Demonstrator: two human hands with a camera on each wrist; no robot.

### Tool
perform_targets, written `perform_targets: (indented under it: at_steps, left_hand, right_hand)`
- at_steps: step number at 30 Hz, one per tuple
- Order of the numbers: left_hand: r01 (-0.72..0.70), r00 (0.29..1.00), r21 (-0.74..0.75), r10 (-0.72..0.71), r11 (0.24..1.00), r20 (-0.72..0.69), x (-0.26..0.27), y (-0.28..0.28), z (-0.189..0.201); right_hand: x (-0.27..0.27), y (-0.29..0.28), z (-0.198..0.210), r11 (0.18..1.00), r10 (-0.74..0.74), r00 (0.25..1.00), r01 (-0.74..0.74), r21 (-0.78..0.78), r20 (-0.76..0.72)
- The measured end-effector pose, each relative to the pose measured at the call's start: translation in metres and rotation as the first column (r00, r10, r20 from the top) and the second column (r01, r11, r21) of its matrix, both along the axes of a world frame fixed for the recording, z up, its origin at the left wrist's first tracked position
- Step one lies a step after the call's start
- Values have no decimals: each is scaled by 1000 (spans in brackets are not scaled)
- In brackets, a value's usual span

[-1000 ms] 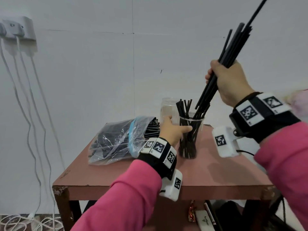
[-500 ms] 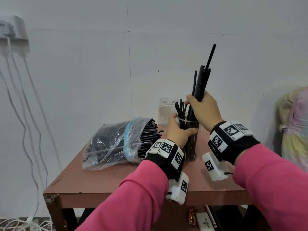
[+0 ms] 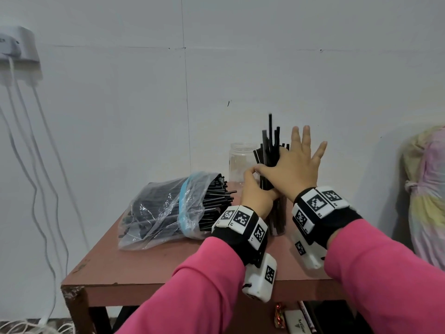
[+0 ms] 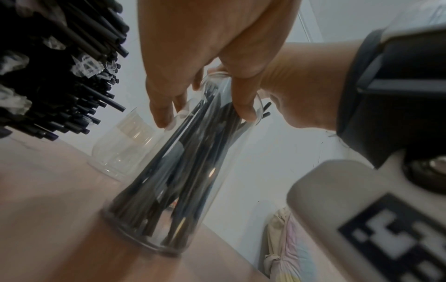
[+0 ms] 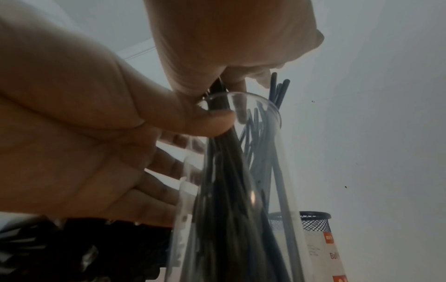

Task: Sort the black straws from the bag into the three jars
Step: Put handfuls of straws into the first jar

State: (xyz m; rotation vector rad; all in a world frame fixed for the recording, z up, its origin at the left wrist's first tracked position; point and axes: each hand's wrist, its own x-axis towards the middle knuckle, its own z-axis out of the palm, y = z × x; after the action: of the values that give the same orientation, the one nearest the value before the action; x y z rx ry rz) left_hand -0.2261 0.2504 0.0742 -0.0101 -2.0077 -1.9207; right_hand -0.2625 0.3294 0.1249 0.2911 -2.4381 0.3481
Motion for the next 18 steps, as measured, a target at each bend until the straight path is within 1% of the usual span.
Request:
perform_targets:
  at_steps: [2,4,5,7,8,9,10,12,13,14,15,18]
  left_hand:
    - [5,1000,7,-5,1000,4,1,0,1]
    - [14,1000,29,-14,999,13,2,0,1]
    - [10,1000,36,-11,999,12,3,0,2]
    - [0,1000,60,-1,998,16,4,1,3]
    - [-4,1000,66,2,998,22,4,1,2]
    - [-10,1000,63,9,998,17,3,1,2]
    - [-7,1000,58,5,998,26,4,1,2]
    - [10,1000,58,-11,998,27,6,2,3]
    - [22,999,64,-24,998,34,5,1,2]
    - [46,998,72,-49,996,37,9,1,4]
    - [56,998,73,-59,996,36,10,1,3]
    - [43,997,10,-44,999,71,23,-3,9]
  right_hand:
    - [2,-1,2,998,2,1000,-1,-63,14]
    - [5,-2,5,987,36,999,-33,-158,12]
    - [6,-2,7,972,76,997,-79,-220,-21]
    - [7,-1,10,922,187,972,-223,-315,-140]
    - [7,0,12,906,231,955,-281,-316,-186]
    - [7,1,14,910,257,946,-305,-280,-196]
    - [7,1,15,930,265,951,-296,-216,-162]
    - [7,1,15,967,245,969,-244,-75,3]
    - [6,1,15,971,237,969,-235,-39,65]
    - [6,1,15,972,235,968,-233,-30,86]
    - [5,1,17,971,238,968,-236,-34,76]
    - [8,2,25,957,274,962,-273,-100,-10]
